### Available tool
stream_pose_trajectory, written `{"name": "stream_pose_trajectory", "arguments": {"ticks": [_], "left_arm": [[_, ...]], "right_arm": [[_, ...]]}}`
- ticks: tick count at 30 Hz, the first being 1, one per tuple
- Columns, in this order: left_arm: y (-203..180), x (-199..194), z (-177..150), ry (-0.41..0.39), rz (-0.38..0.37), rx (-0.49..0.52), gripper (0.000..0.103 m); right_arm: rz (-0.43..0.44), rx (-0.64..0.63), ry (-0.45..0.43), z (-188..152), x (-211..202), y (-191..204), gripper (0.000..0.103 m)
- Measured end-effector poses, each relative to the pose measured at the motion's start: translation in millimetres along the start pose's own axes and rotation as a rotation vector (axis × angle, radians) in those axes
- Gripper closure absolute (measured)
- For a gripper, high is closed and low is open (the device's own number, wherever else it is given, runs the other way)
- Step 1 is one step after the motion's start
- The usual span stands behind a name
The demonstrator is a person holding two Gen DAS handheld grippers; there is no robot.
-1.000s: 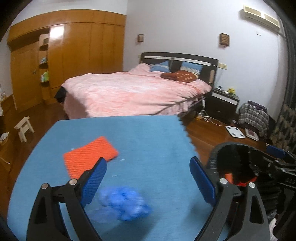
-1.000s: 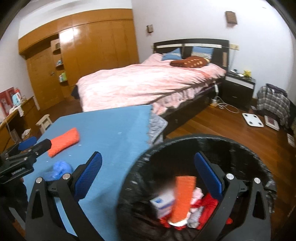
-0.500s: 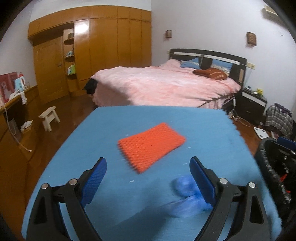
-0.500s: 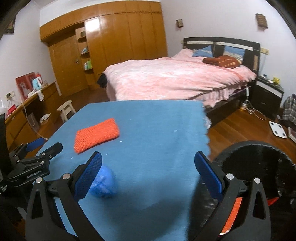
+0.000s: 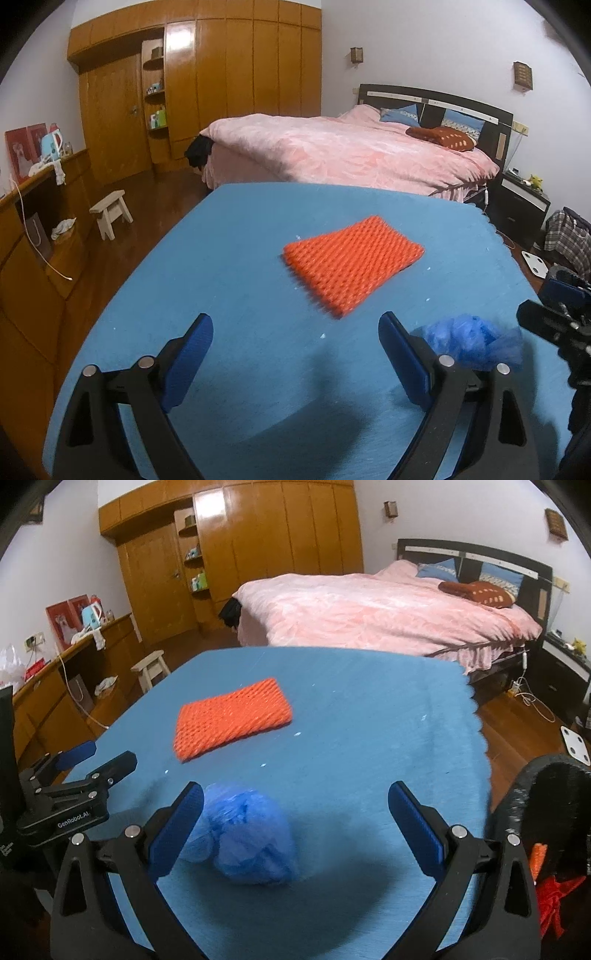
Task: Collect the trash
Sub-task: 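Move both tools back from the bin to the blue bag and orange mesh, then grasp the blue plastic bag with the right tool and lift it, then grasp the flat orange mesh pad with the left tool and lift it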
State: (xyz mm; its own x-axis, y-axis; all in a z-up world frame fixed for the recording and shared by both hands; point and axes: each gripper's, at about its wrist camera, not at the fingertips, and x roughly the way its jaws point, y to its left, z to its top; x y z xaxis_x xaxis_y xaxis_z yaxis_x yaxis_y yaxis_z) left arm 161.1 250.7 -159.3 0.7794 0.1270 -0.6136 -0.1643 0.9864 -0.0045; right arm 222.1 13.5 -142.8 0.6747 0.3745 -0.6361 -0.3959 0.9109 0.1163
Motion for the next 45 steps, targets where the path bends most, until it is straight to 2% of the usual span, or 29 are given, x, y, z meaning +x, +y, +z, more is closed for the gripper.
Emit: {"name": "stream_pose_trajectory", "arguments": {"ticks": [11, 24, 26, 29, 31, 33, 38, 45], "left_arm": [[10.4, 4.6, -6.3, 0.019, -0.015, -0.034, 0.014], [11.8, 7.5, -8.6, 0.032, -0.015, -0.039, 0.014], [11.4, 8.3, -8.5, 0.036, -0.014, -0.036, 0.014], [11.5, 8.3, -8.7, 0.039, -0.011, -0.032, 0.014], [11.2, 8.8, -9.2, 0.040, -0.010, -0.031, 0.014], [11.4, 9.2, -9.0, 0.043, -0.008, -0.030, 0.014], [8.8, 10.8, -8.5, 0.048, -0.007, -0.021, 0.014], [6.0, 12.5, -10.0, 0.059, -0.018, -0.005, 0.014]], "right_arm": [[0.024, -0.051, 0.069, -14.3, 23.3, 23.3, 0.006], [0.030, -0.070, 0.117, -21.4, 36.5, 24.8, 0.007], [0.039, -0.074, 0.129, -22.0, 38.4, 25.2, 0.023], [0.054, -0.074, 0.152, -22.7, 42.2, 24.8, 0.029], [0.067, -0.072, 0.162, -24.0, 43.8, 24.9, 0.045], [0.087, -0.072, 0.175, -25.4, 45.0, 25.2, 0.051], [0.098, -0.063, 0.174, -26.7, 43.4, 24.0, 0.056], [0.086, -0.015, 0.156, -24.0, 38.7, 12.1, 0.057]]}}
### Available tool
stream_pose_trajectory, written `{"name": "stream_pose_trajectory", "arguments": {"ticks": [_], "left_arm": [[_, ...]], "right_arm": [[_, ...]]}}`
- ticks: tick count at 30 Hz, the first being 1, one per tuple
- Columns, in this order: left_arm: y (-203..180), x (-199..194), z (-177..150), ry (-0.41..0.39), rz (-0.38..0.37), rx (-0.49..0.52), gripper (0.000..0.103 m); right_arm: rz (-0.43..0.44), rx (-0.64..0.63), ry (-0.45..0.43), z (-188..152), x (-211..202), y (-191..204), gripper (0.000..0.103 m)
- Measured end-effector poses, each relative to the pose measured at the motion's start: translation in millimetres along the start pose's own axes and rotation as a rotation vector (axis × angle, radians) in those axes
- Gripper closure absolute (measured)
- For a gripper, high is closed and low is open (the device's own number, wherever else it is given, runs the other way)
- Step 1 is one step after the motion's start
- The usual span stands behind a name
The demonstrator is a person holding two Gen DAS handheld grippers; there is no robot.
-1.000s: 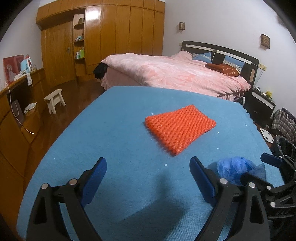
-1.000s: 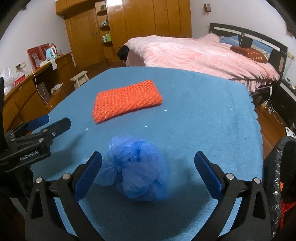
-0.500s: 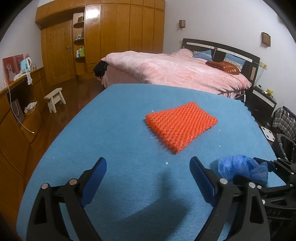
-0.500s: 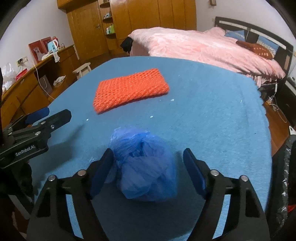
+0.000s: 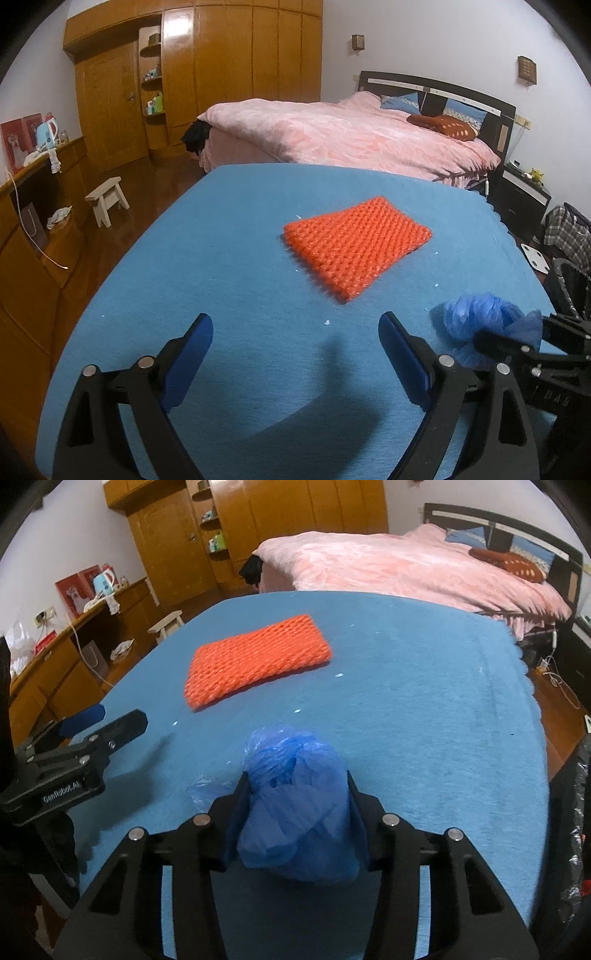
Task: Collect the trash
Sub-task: 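Grasp the flat orange mesh pad with the left tool and lift it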
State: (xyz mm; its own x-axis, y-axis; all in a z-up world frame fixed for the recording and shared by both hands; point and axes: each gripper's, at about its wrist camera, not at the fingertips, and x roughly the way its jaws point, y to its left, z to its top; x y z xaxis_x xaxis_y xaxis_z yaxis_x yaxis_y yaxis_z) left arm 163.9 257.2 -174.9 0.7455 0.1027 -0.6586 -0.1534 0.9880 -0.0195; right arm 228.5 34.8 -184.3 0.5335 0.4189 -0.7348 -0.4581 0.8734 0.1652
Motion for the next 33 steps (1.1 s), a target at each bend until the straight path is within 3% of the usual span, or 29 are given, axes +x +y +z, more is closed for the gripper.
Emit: {"name": "stream_pose_trajectory", "arguments": {"ticks": [12, 24, 28, 30, 33], "left_arm": [[-14.8, 32.6, 37.5, -0.008, -0.032, -0.005, 0.015], [-22.1, 91.3, 57.6, 0.117, -0.077, -0.059, 0.019], [-27.4, 99.1, 54.4, 0.157, -0.104, -0.053, 0.030], [-29.2, 99.1, 54.1, 0.156, -0.124, -0.046, 0.041], [-35.8, 97.3, 54.1, 0.147, -0.154, -0.014, 0.064]], "right_arm": [[-0.072, 0.040, -0.074, 28.3, -4.4, -37.5, 0.057], [-0.096, 0.068, -0.091, 44.8, 9.8, -60.1, 0.057], [-0.098, 0.075, -0.084, 43.4, 13.6, -62.7, 0.057], [-0.097, 0.080, -0.080, 42.0, 15.4, -63.2, 0.057], [-0.096, 0.083, -0.076, 40.8, 16.7, -62.9, 0.057]]}}
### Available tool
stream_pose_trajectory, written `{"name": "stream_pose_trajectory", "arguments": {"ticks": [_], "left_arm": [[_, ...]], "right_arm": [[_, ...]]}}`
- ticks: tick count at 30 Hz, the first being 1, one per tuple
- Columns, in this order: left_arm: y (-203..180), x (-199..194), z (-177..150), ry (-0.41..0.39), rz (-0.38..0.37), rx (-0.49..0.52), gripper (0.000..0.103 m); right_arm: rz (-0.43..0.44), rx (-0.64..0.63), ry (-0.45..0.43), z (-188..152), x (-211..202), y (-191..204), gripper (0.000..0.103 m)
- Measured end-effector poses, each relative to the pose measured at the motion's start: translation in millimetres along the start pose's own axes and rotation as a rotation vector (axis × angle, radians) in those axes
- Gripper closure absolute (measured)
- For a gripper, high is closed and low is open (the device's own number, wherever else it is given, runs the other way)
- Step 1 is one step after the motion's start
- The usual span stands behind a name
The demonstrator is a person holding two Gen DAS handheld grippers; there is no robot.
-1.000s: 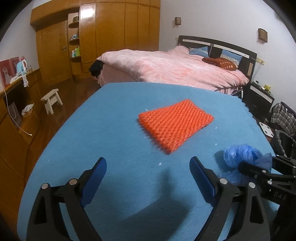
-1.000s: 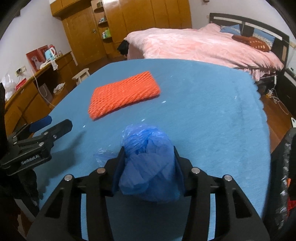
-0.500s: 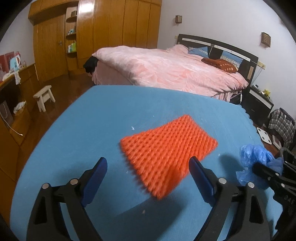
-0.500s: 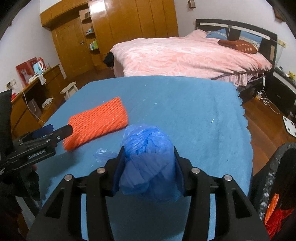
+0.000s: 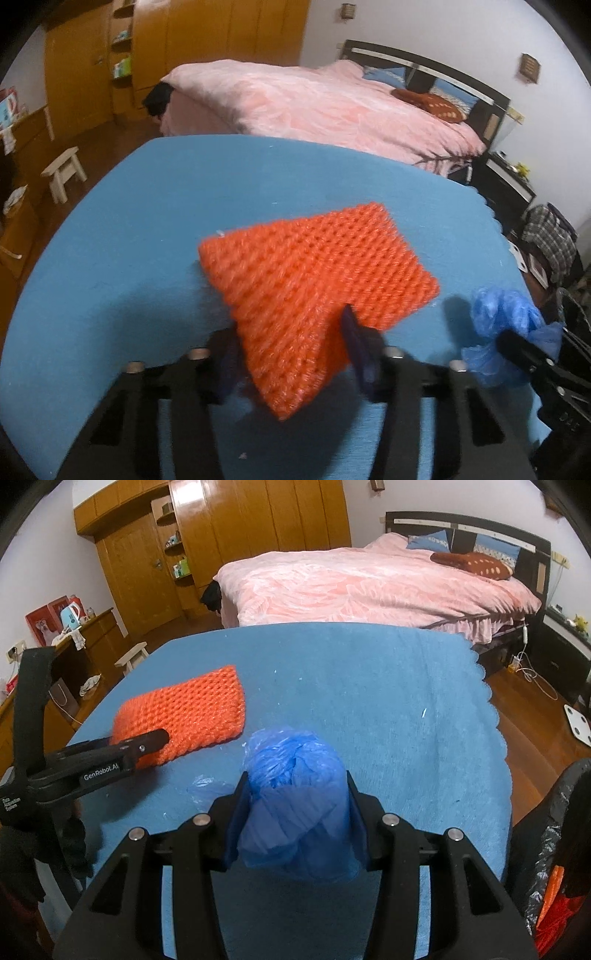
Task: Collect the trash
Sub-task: 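Grasp the flat orange mesh pad with the left tool and lift it, then carry the orange mesh pad and blue bag over the bin with both tools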
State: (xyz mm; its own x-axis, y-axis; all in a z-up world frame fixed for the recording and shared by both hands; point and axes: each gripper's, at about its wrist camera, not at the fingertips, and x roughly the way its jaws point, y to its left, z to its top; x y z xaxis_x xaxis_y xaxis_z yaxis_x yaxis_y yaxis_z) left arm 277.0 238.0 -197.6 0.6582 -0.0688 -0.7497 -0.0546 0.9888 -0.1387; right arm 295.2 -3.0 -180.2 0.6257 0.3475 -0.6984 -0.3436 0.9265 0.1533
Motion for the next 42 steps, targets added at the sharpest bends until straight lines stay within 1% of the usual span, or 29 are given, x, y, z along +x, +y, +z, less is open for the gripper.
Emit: {"name": "stream_pose_trajectory", "arguments": {"ticks": [1, 2, 5, 7, 11, 18, 24, 33, 42], "left_arm": [[-2.8, -0.2, 0.4, -0.001, -0.005, 0.013, 0.075], [-7.7, -0.9, -0.2, -0.004, -0.012, 0.035, 0.084], [-19.0, -2.7, 0.1, -0.016, 0.017, 0.085, 0.089], [-22.4, -4.1, 0.2, -0.023, 0.027, 0.098, 0.090], [-24.4, -9.7, 1.5, -0.045, 0.031, 0.093, 0.091], [-38.8, -38.1, 7.1, -0.117, 0.022, 0.097, 0.091], [-51.7, -65.7, 11.0, -0.162, 0.007, 0.096, 0.091], [-73.5, -97.7, 6.0, -0.194, -0.014, 0.097, 0.091], [-106.7, -131.3, -2.1, -0.232, -0.058, 0.115, 0.091]], "right_arm": [[0.000, 0.001, -0.001, 0.1, 0.1, -0.3, 0.057], [0.000, 0.002, -0.002, 0.4, -0.2, -0.6, 0.057], [-0.002, 0.006, -0.006, -0.3, -2.3, -0.4, 0.057], [-0.003, 0.010, -0.011, -0.6, -4.6, -1.5, 0.057], [-0.009, 0.022, -0.023, -1.7, -11.6, -4.6, 0.057], [-0.003, 0.036, -0.066, 5.2, -32.8, -7.6, 0.057], [0.000, 0.046, -0.105, 13.9, -54.5, -12.1, 0.057], [-0.011, 0.051, -0.147, 15.3, -86.1, -20.6, 0.057], [-0.031, 0.065, -0.199, 9.8, -133.9, -35.9, 0.057]]}}
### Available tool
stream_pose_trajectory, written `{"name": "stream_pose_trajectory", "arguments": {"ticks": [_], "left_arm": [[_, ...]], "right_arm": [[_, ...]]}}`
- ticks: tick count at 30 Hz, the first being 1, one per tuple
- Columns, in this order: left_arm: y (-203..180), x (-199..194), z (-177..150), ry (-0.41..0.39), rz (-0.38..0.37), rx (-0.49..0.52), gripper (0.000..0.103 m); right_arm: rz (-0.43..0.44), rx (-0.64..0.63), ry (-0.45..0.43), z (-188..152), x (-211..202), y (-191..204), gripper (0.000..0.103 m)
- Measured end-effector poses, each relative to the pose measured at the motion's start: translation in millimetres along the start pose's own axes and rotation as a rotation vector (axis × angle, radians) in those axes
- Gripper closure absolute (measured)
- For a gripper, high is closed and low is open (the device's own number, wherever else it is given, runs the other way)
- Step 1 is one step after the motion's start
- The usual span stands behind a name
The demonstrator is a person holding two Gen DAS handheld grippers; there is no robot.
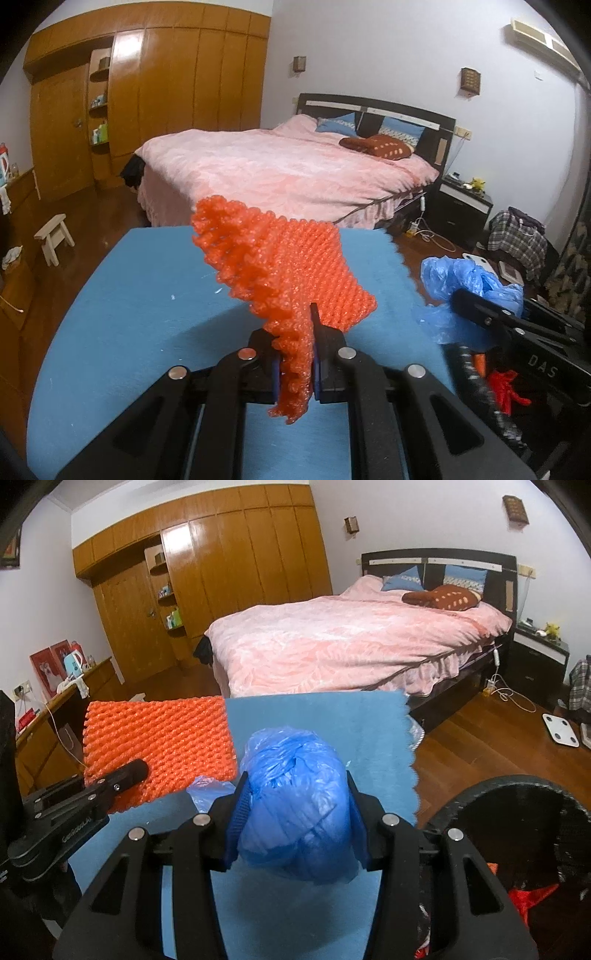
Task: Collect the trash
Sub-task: 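Carry the orange mesh pad and blue bag over the bin with both tools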
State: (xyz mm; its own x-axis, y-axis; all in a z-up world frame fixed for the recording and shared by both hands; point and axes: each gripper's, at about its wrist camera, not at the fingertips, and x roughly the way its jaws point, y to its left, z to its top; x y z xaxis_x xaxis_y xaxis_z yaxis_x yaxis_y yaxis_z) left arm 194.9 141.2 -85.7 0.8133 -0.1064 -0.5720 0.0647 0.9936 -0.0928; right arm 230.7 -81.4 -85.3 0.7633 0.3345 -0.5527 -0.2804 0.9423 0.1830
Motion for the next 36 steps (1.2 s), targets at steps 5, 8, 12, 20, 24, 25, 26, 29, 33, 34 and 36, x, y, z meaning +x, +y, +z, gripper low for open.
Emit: {"name": "stream_pose_trajectory", "arguments": {"ticks": [5, 8, 12, 20, 24, 25, 26, 29, 33, 34, 36], "left_arm": [[-23.3, -12.7, 3.3, -0.017, -0.026, 0.021, 0.091], [-38.4, -18.9, 4.2, -0.028, -0.042, 0.034, 0.091], [-58.4, -27.2, 5.0, -0.037, -0.068, 0.053, 0.091], [-102.4, -40.0, 5.8, -0.062, -0.122, 0.097, 0.091], [-121.9, -42.5, 6.6, -0.069, -0.152, 0.113, 0.091], [-127.9, -42.9, 6.8, -0.070, -0.161, 0.119, 0.091], [-132.6, -43.7, 6.7, -0.072, -0.168, 0.123, 0.091], [-148.1, -45.1, 7.5, -0.076, -0.194, 0.141, 0.091], [-166.4, -49.1, 7.7, -0.082, -0.224, 0.160, 0.091], [-169.1, -49.0, 7.8, -0.083, -0.231, 0.163, 0.091], [-176.4, -48.6, 7.7, -0.084, -0.247, 0.172, 0.091]], "right_arm": [[-0.019, 0.013, -0.021, -0.4, -23.2, -11.6, 0.057], [-0.034, 0.022, -0.035, -1.1, -40.5, -23.0, 0.057], [-0.059, 0.030, -0.056, -2.6, -61.2, -38.8, 0.057], [-0.108, 0.051, -0.088, -6.4, -96.4, -70.5, 0.057], [-0.138, 0.055, -0.097, -9.7, -111.3, -85.8, 0.057], [-0.147, 0.057, -0.099, -10.8, -114.9, -90.4, 0.057], [-0.155, 0.061, -0.102, -12.0, -118.3, -95.2, 0.057], [-0.176, 0.072, -0.106, -15.4, -126.5, -107.0, 0.057], [-0.204, 0.088, -0.115, -19.5, -137.3, -122.0, 0.057], [-0.210, 0.091, -0.117, -21.2, -140.0, -125.9, 0.057], [-0.223, 0.095, -0.118, -24.2, -144.6, -131.0, 0.057]]}}
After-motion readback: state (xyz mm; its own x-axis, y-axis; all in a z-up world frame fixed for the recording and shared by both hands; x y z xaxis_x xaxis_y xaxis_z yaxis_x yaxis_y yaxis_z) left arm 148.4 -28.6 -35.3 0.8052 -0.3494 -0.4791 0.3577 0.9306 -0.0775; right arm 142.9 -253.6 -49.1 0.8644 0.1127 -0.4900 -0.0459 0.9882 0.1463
